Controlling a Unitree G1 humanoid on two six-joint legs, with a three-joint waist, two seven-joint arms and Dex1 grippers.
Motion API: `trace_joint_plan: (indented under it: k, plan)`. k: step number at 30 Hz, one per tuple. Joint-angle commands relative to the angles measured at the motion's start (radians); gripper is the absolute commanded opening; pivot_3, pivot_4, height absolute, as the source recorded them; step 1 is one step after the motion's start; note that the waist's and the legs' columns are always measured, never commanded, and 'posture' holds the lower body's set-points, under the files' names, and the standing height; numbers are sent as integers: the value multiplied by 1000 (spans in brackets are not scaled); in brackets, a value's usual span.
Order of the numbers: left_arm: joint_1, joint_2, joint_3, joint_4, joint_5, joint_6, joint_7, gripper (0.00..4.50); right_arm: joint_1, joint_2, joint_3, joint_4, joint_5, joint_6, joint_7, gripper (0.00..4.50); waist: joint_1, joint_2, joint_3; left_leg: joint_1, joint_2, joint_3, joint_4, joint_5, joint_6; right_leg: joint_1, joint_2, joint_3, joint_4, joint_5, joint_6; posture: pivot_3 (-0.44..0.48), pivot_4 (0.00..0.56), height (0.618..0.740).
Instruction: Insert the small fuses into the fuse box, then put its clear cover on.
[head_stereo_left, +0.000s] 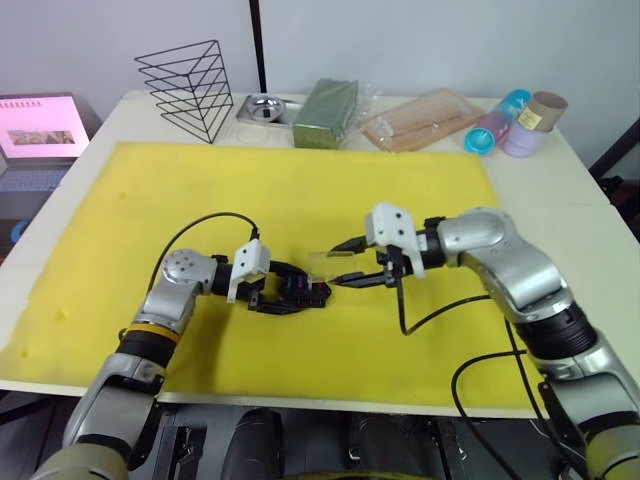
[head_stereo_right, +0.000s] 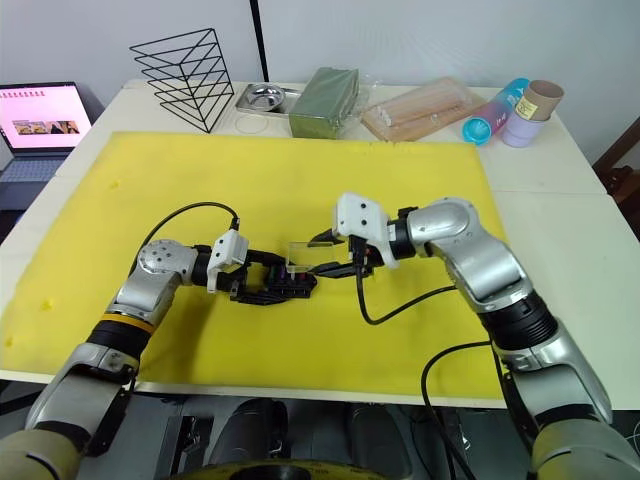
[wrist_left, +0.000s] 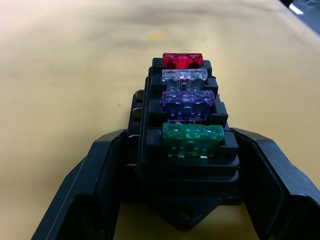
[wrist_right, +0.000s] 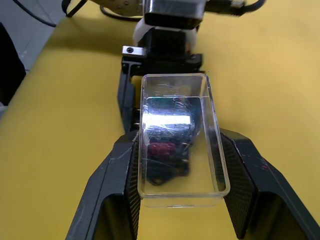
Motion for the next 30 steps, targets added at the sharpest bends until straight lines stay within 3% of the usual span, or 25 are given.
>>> trace_joint_plan:
  k: [1, 10, 30]
  plan:
    - [-9, -28, 4, 41, 19, -76, 1, 2823, 9, 22, 3, -36, -18, -8, -28, 1811, 2, 0, 0, 0, 0, 0, 0, 0, 0, 0, 0, 0, 0, 0, 0, 0, 150, 740]
    - [-25, -46, 10, 82, 24, -107, -12, 2823, -3, 97, 64, -18, -114, -28, -102, 1811, 5, 0, 0, 0, -1, 0, 1, 0, 0, 1, -1, 0, 0, 0, 0, 0, 150, 740]
    - [-34, -56, 15, 115, 26, -109, -12, 2823, 20, 98, 98, -11, -172, 21, -108, 1811, 9, 0, 0, 0, -1, 0, 1, 0, 0, 1, -1, 0, 0, 0, 0, 0, 150, 740]
